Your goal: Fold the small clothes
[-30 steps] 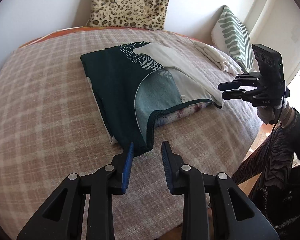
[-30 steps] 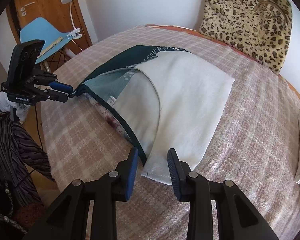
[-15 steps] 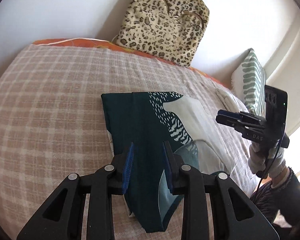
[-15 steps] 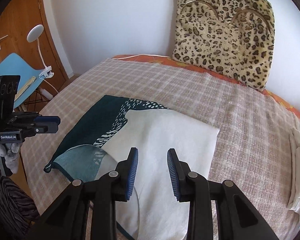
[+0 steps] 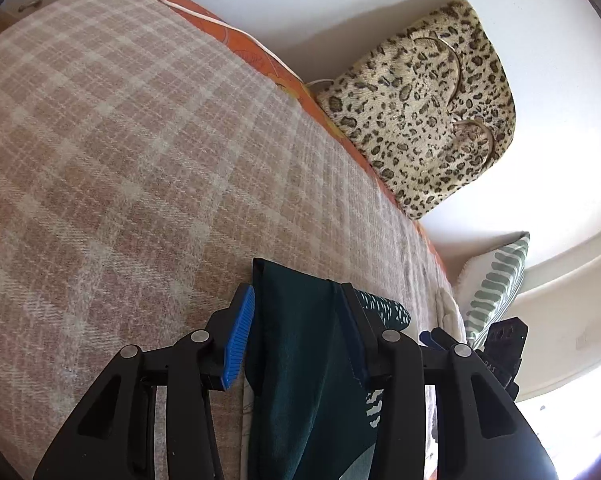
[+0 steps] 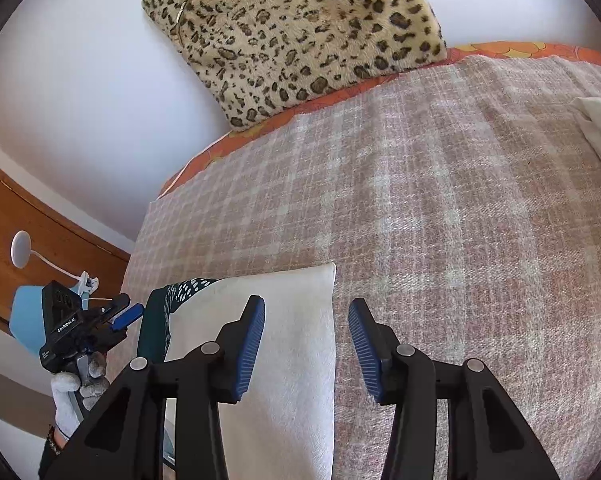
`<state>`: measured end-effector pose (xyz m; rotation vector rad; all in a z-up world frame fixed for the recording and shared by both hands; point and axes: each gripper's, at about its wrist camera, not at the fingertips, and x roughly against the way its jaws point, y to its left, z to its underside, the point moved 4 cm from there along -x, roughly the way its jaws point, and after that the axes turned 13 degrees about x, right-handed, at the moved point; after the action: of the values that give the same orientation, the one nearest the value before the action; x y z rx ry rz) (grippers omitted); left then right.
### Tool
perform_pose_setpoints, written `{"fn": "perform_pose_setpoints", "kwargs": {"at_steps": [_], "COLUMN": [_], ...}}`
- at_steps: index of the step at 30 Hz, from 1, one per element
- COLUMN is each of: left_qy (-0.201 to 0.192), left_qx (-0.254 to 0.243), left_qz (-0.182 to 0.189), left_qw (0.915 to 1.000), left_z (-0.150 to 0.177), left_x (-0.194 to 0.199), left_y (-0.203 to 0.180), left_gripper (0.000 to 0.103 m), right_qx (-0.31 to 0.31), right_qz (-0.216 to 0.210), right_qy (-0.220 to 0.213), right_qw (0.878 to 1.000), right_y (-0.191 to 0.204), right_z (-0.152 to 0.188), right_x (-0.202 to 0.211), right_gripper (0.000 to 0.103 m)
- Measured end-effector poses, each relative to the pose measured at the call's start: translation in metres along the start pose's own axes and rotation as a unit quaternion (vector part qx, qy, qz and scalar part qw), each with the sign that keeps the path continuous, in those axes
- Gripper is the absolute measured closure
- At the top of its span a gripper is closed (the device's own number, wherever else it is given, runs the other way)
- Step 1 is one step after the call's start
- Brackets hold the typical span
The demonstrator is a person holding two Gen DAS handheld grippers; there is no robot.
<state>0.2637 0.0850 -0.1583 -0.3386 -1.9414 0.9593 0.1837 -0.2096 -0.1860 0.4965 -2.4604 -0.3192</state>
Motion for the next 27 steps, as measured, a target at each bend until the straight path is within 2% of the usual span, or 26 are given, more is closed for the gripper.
{"fn": "perform_pose_setpoints", "kwargs": {"at_steps": [5, 7, 11, 12, 16, 17, 20, 21, 23, 27], "left_qy": [0.005, 0.002, 0.003, 0.002, -0.002, -0.006, -0.017, -0.023, -0.040, -0.056], "left_qx": [0.015, 0.007, -0.004, -0.003, -0.007, -0.011, -0.023, -0.029, -0.040, -0.036], "left_qz": [0.005, 0.000, -0.010, -0.010, -0.017, -0.020, -0.023, -0.025, -0.037, -0.066], "left_qw": [0.9999, 1.0000, 0.9999, 0.9999, 0.9998, 0.9997, 0.9993, 0.9990, 0.9977, 0.9956], "left_z": [-0.003, -0.001, 0.001, 0.001, 0.001, 0.001, 0.002, 0.002, 0.000, -0.005], "left_x": [-0.012, -0.015, -0.021, -0.022, -0.026, -0.026, -0.025, -0.024, -0.019, -0.015], "left_y": [0.000, -0.003, -0.004, -0.004, -0.004, -0.004, -0.007, -0.009, -0.010, 0.000], "left_gripper": [0.062, 0.062, 0.068, 0.072, 0.096, 0.098, 0.101, 0.101, 0.102, 0.103], "right_qx": [-0.017, -0.029, -0.042, -0.041, -0.034, -0.034, -0.029, -0.026, -0.017, -0.002], "right_qz": [-0.002, -0.010, -0.019, -0.020, -0.018, -0.020, -0.018, -0.016, -0.006, 0.023], "right_qy": [0.009, 0.010, 0.007, 0.008, 0.012, 0.013, 0.014, 0.013, 0.009, 0.006], "right_qw": [1.000, 0.999, 0.999, 0.999, 0.999, 0.999, 0.999, 0.999, 1.000, 1.000], "right_y": [-0.007, -0.010, -0.013, -0.013, -0.010, -0.010, -0.007, -0.006, -0.004, -0.003], "right_z": [-0.004, -0.004, -0.004, -0.004, -0.004, -0.004, -0.004, -0.004, -0.005, -0.007], "right_x": [-0.015, -0.019, -0.021, -0.021, -0.024, -0.026, -0.028, -0.028, -0.027, -0.023], "right_gripper": [0.056, 0.056, 0.057, 0.061, 0.068, 0.070, 0.088, 0.100, 0.103, 0.103]}}
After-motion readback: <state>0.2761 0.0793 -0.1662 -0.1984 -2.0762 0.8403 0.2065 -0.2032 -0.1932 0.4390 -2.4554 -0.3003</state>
